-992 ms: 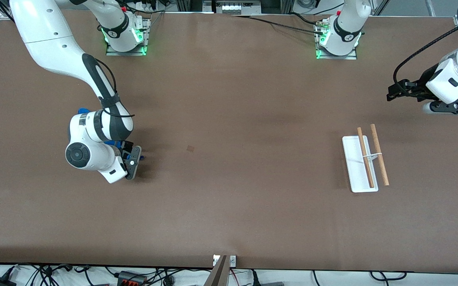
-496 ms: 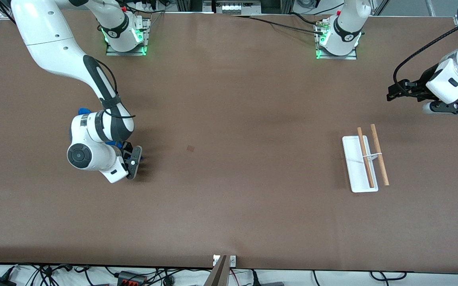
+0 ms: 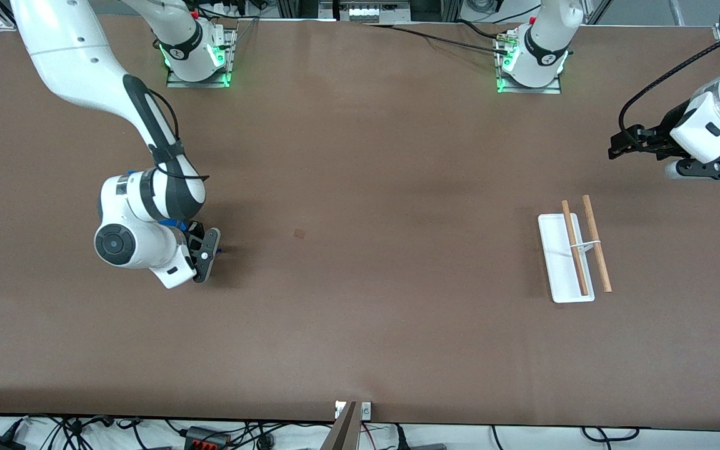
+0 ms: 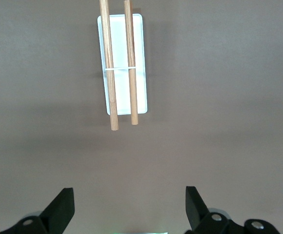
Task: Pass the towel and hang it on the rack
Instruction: 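Close the right gripper on the blue towel's end, then lift the towel with the right gripper and carry it toward the left gripper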
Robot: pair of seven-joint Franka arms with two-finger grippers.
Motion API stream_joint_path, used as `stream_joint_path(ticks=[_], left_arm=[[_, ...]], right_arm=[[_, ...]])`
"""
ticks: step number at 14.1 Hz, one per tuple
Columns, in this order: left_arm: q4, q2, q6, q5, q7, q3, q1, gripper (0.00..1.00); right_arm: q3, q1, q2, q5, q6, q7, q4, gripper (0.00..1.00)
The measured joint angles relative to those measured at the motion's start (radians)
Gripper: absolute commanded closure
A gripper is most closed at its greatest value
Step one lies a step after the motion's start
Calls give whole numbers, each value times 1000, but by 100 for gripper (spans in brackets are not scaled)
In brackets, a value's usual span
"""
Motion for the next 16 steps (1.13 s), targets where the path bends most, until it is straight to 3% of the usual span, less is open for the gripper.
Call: stream_joint_path(ticks=[3, 7, 9, 12, 16], left_arm=[[1, 2, -6, 0, 0, 0, 0, 0], [2, 2, -56, 0, 0, 0, 0, 0], [3, 3, -84, 0, 0, 0, 0, 0], [3, 11, -115, 0, 0, 0, 1, 0], [3, 37, -147, -34, 0, 0, 12, 0]], right_arm=[[44, 6, -102, 38, -126, 46, 19, 100], [91, 14, -224, 247, -212, 108, 33, 100], [143, 16, -238, 370, -212, 174, 65, 100], [229, 33, -237, 464, -202, 301, 155, 100], [257, 89, -234, 637, -65, 371, 203, 100]])
